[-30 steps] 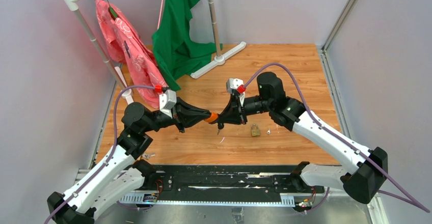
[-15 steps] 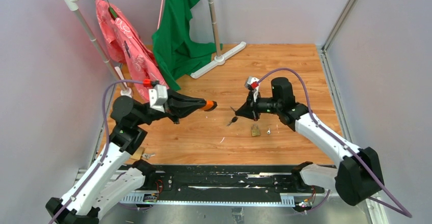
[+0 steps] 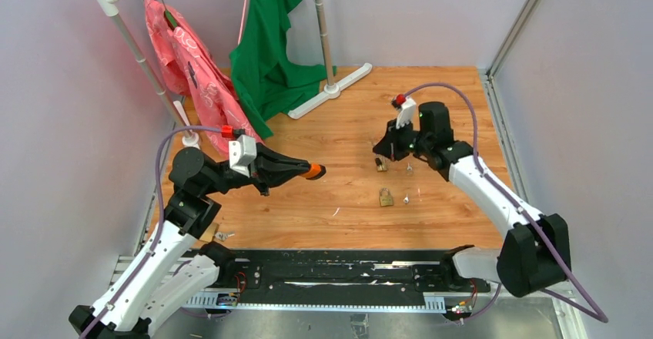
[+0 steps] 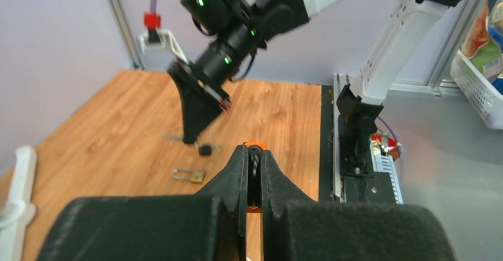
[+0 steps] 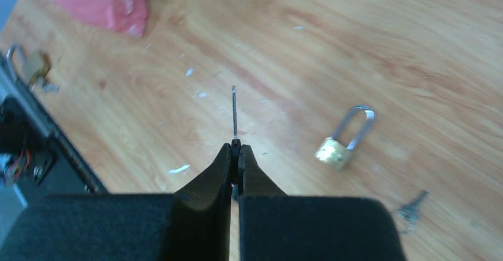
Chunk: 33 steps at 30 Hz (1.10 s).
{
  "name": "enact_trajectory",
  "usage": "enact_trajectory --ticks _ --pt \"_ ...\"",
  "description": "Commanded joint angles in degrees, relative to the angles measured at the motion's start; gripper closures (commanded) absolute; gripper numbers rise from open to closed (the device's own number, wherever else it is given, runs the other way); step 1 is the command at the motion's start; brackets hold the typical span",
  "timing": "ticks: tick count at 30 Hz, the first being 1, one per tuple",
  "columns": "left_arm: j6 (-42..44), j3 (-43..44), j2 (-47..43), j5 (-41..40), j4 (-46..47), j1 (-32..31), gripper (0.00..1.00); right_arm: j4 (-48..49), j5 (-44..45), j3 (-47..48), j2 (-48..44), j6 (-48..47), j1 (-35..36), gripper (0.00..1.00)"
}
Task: Lock with the key
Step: Place the key at the center of the board.
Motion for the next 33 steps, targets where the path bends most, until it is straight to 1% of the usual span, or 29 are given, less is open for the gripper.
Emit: enact_trajectory --ticks 1,6,10,13,17,22,30,33 --pt "-1.1 -1.3 -0.9 -1.6 0.7 0.0 1.0 -5.5 3.1 6.1 5.5 2.3 -8.7 1.0" --pt "-1.5 -2.3 -2.4 -2.0 0.7 -0.1 1.0 -7.5 -4.2 14.3 18.9 1.2 -18.8 1.0" --pt "-1.3 -3.0 -3.1 -2.2 0.1 -0.1 1.0 -11.0 -7.3 20.6 29.2 0.5 -23.3 1.0" --pt "-1.3 -3.1 -2.9 -2.3 0.1 -0.1 1.0 -12.5 -9.7 23.7 33.9 -1.0 -24.1 1.0" --pt "-1.2 -2.8 -2.6 -2.4 0.1 -0.1 1.0 -13.8 -10.8 26.0 37.7 -0.9 -25.0 1.0" --pt "-1.2 -2.8 -2.3 -2.4 0.1 -0.1 1.0 -13.6 -8.7 27.7 42.8 -1.3 -26.2 1.0" --pt "-1.3 -2.5 -1.8 -2.5 0.1 -0.1 1.0 -14.4 -4.8 31.5 48.3 -2.9 -27.0 1.0" --pt "-1.3 -2.3 -1.6 -2.5 0.1 -0.1 1.0 -15.0 -5.1 33.4 50.5 -3.2 -27.1 1.0"
